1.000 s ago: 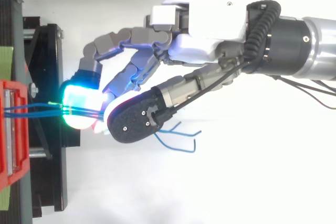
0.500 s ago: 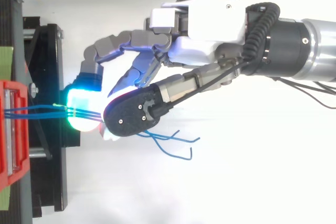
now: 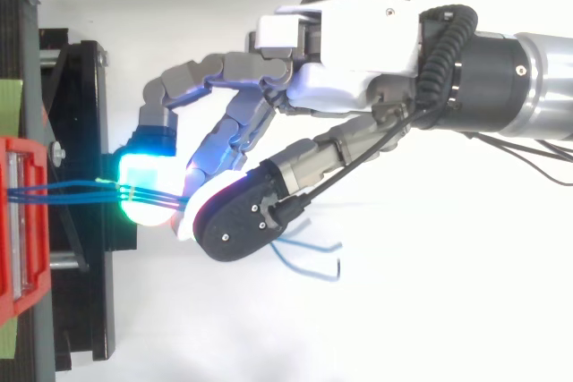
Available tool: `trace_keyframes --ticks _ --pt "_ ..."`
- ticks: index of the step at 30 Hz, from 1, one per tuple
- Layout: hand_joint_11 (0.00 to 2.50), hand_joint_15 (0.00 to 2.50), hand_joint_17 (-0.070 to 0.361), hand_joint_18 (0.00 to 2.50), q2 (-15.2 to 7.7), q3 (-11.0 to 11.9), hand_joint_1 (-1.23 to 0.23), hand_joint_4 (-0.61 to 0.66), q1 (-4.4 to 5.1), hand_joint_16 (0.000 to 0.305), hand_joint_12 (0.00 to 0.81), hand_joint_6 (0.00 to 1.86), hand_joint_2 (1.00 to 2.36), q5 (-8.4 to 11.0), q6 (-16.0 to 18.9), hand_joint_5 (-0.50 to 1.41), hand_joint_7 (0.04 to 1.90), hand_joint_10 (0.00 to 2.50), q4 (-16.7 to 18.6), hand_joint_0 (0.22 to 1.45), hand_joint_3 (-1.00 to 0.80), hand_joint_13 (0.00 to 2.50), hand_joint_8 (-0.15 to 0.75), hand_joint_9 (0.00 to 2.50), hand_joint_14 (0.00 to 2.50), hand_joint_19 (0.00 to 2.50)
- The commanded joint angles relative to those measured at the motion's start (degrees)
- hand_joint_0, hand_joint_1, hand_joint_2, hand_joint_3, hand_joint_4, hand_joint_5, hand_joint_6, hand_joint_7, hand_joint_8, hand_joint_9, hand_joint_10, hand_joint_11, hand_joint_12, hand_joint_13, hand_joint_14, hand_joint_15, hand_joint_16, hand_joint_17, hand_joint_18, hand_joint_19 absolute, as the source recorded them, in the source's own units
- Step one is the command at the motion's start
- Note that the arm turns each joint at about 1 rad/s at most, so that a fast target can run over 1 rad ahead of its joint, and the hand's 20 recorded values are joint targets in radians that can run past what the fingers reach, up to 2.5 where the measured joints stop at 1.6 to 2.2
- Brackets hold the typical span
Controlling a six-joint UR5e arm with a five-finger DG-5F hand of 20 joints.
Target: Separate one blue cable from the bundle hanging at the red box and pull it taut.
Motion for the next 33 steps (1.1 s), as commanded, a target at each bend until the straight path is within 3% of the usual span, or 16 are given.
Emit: trace_keyframes --ticks 1,5,10,20,26,28,33 --pt "0.41 0.39 0.065 0.79 0.0 0.0 -0.60 0.25 0.00 0.029 0.337 0.50 1.00 0.04 0.0 -0.09 1.16 0.01 0.0 0.61 -0.45 1.06 0.304 1.00 0.01 0.34" --pt "0.41 0.39 0.067 0.80 -0.1 0.0 -0.59 0.23 0.09 0.030 0.339 0.50 1.00 0.04 0.0 -0.09 1.18 0.01 0.0 0.61 -0.47 1.07 0.310 1.02 0.01 0.36" --pt "0.48 0.40 0.069 0.83 -0.1 0.0 -0.75 0.16 0.18 0.031 0.349 0.50 1.00 -0.04 0.0 -0.09 1.36 0.02 0.0 0.64 -0.45 1.08 0.311 1.01 0.01 0.36" --pt "0.62 0.43 0.073 0.86 0.0 0.0 -0.82 0.15 0.35 0.033 0.363 0.81 1.02 -0.04 1.4 -0.20 0.95 0.02 -0.3 0.70 -0.20 1.08 0.309 0.97 0.02 0.36" --pt "0.66 0.45 0.073 0.88 0.0 0.0 -0.89 0.18 0.53 0.033 0.359 0.85 1.01 -0.04 1.5 -0.21 0.93 0.01 -0.3 0.73 -0.38 1.09 0.303 0.96 0.02 0.37" --pt "0.68 0.45 0.074 0.89 -0.1 0.0 -0.87 0.17 0.62 0.033 0.356 0.85 1.00 -0.04 1.5 -0.20 0.94 0.02 -0.3 0.68 -0.50 1.09 0.311 0.99 0.02 0.37" --pt "0.70 0.46 0.075 0.90 0.0 0.0 -0.78 0.17 0.88 0.033 0.361 0.84 1.00 -0.04 1.6 -0.19 0.98 0.02 -0.3 0.60 -0.50 1.11 0.323 1.05 0.02 0.40"
